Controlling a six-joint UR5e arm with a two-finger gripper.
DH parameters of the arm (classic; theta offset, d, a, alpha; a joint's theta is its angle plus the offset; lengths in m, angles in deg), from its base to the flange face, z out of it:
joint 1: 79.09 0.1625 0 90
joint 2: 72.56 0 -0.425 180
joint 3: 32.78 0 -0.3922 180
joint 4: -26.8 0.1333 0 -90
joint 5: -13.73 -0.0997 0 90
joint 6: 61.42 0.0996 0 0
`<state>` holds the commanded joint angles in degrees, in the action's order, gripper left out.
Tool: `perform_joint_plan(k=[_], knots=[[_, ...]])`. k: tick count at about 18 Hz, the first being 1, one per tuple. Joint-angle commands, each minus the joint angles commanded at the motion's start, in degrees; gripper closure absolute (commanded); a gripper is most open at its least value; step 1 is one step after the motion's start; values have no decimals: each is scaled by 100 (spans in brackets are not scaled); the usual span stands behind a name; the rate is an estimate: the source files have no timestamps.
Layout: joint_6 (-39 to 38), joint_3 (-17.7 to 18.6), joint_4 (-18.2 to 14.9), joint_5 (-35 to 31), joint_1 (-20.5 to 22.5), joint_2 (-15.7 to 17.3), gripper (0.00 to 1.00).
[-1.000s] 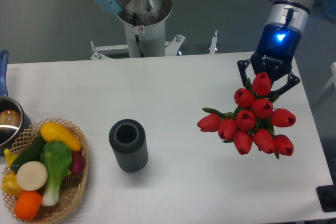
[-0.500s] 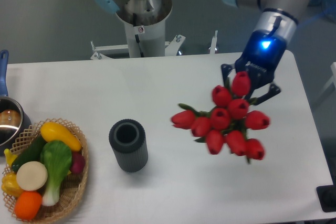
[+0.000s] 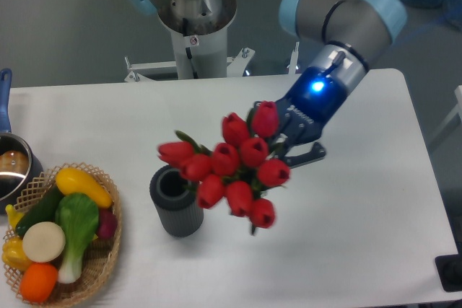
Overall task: Insert the flowers into the vase
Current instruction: 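Carry the red tulip bunch with the gripper over the black vase, then lower the tulip stems into the black vase opening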
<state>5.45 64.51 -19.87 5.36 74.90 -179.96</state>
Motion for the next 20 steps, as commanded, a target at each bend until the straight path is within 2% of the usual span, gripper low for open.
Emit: perform_joint_plan(k=[3, 7, 17, 20], knots=[[256, 177, 0, 546, -44, 0, 91], [370, 580, 9, 573, -229, 105, 91], [520, 1073, 9, 775, -370, 343, 91], [564, 1091, 9, 775, -343, 343, 90]])
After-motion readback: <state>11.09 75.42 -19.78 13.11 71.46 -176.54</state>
